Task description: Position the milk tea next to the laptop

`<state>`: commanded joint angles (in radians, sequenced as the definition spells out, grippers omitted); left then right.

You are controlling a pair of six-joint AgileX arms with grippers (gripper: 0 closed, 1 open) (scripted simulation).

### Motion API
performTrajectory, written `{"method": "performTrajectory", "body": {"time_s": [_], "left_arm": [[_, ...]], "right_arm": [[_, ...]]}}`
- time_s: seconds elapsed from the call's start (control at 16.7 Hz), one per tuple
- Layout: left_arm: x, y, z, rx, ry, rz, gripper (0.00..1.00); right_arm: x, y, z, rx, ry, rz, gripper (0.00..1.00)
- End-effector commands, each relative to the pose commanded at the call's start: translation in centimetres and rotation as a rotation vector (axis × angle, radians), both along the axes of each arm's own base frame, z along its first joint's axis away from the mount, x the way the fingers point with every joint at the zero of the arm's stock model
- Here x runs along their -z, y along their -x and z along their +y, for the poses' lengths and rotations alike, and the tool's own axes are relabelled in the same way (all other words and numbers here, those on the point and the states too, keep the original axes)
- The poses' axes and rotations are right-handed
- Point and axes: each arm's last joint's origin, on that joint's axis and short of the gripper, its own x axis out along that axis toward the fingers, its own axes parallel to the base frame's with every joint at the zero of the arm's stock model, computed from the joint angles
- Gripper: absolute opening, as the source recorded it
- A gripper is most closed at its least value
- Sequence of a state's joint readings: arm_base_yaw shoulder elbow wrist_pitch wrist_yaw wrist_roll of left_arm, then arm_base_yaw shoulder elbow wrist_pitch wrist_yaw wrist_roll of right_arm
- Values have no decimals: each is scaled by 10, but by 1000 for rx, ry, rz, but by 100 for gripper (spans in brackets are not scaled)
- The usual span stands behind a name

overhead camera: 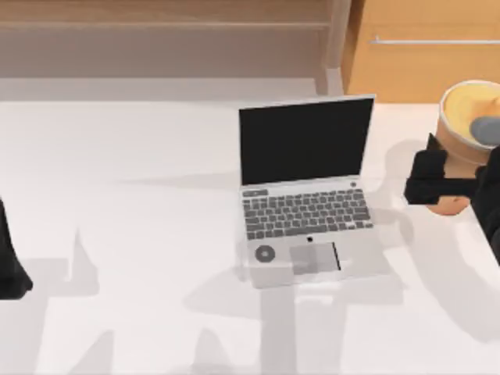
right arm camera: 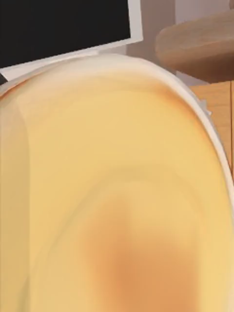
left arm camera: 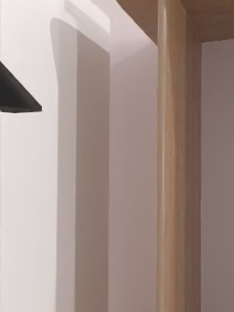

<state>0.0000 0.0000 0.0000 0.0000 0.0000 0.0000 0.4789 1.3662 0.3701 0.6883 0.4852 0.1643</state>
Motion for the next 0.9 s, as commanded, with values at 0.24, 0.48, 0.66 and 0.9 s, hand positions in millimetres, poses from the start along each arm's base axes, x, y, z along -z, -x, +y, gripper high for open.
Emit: {"method": "performTrajectory", "body": {"time_s": [0.24, 0.48, 0.66, 0.9], "left_arm": [[0, 0, 0, 0, 0, 0, 100], [0, 0, 0, 0, 0, 0, 100], [0, 0, 0, 0, 0, 0, 100], [0, 0, 0, 0, 0, 0, 100]], "right_arm": [[7, 9, 12, -3, 11, 28, 0], [8, 9, 12, -3, 11, 28, 0], [6, 9, 9, 0, 5, 18, 0], [8, 16, -3, 9, -10, -11, 0]]}}
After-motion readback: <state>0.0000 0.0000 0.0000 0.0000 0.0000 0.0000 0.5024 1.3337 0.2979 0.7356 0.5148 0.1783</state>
